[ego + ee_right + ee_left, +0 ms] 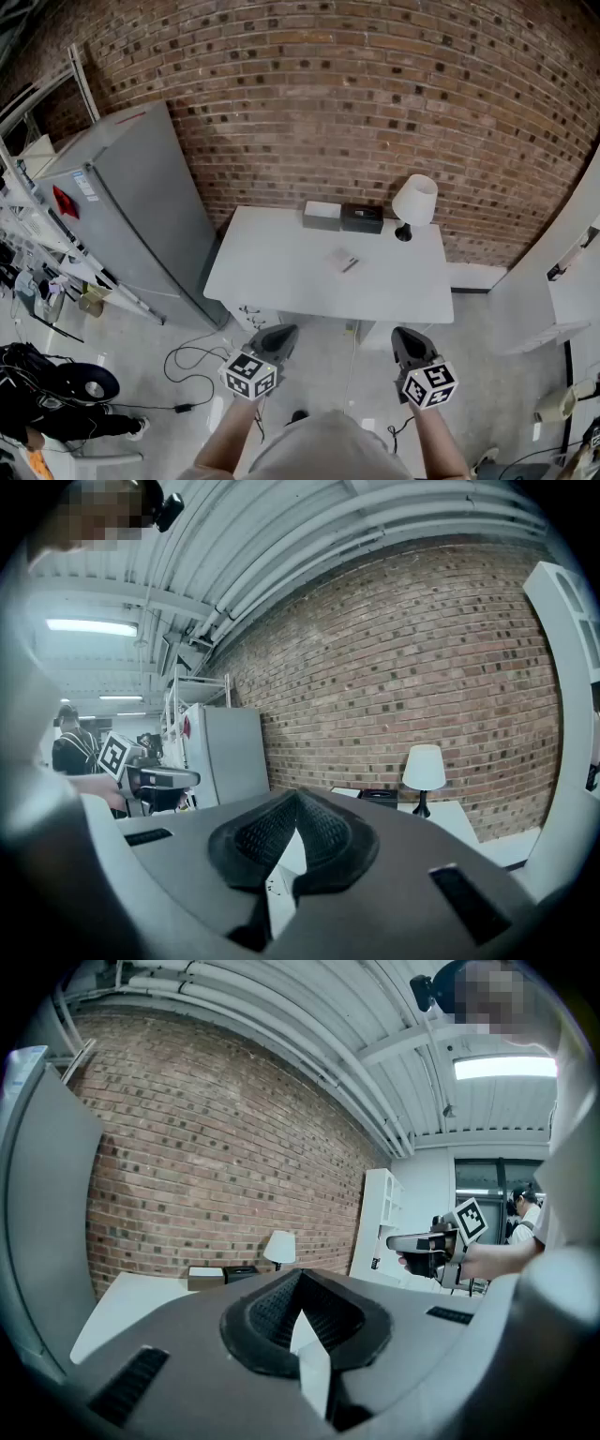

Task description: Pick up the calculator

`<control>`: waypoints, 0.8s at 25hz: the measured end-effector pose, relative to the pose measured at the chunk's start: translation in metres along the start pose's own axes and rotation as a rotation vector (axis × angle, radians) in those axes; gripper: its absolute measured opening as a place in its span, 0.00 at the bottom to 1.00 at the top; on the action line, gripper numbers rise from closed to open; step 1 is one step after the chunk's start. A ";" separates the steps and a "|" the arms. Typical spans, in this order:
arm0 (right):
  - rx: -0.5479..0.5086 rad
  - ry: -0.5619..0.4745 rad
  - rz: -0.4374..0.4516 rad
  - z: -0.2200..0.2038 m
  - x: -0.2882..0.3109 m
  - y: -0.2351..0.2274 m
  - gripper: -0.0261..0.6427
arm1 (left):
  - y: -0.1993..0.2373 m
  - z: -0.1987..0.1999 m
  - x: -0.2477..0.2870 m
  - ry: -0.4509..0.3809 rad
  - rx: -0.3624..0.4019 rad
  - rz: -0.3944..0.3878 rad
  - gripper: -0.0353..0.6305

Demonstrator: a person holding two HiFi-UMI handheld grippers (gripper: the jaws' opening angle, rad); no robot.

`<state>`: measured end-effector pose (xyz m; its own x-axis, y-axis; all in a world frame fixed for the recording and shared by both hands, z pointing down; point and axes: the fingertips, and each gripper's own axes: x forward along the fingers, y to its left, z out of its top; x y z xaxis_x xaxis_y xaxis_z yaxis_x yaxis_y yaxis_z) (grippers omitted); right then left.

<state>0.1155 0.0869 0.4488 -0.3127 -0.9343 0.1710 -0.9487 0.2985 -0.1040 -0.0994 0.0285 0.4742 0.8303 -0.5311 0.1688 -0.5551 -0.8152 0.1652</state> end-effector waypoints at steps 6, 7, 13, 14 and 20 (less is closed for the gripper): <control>-0.008 -0.002 0.006 0.001 0.002 -0.004 0.06 | -0.001 0.001 0.005 0.000 -0.007 0.000 0.07; -0.009 -0.002 0.007 0.002 0.002 -0.004 0.06 | -0.002 0.002 0.006 -0.001 -0.008 0.001 0.07; 0.001 -0.006 0.007 0.005 0.001 -0.006 0.06 | -0.002 0.001 0.007 -0.006 -0.012 0.006 0.07; 0.005 -0.007 0.005 0.005 0.001 -0.007 0.06 | -0.002 0.001 0.008 -0.006 -0.013 0.007 0.07; 0.033 -0.010 -0.017 0.002 0.000 -0.015 0.06 | -0.004 -0.002 0.009 -0.002 -0.019 0.016 0.07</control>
<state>0.1300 0.0817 0.4481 -0.2961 -0.9410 0.1635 -0.9517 0.2763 -0.1337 -0.0900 0.0273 0.4765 0.8211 -0.5450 0.1695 -0.5695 -0.8018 0.1810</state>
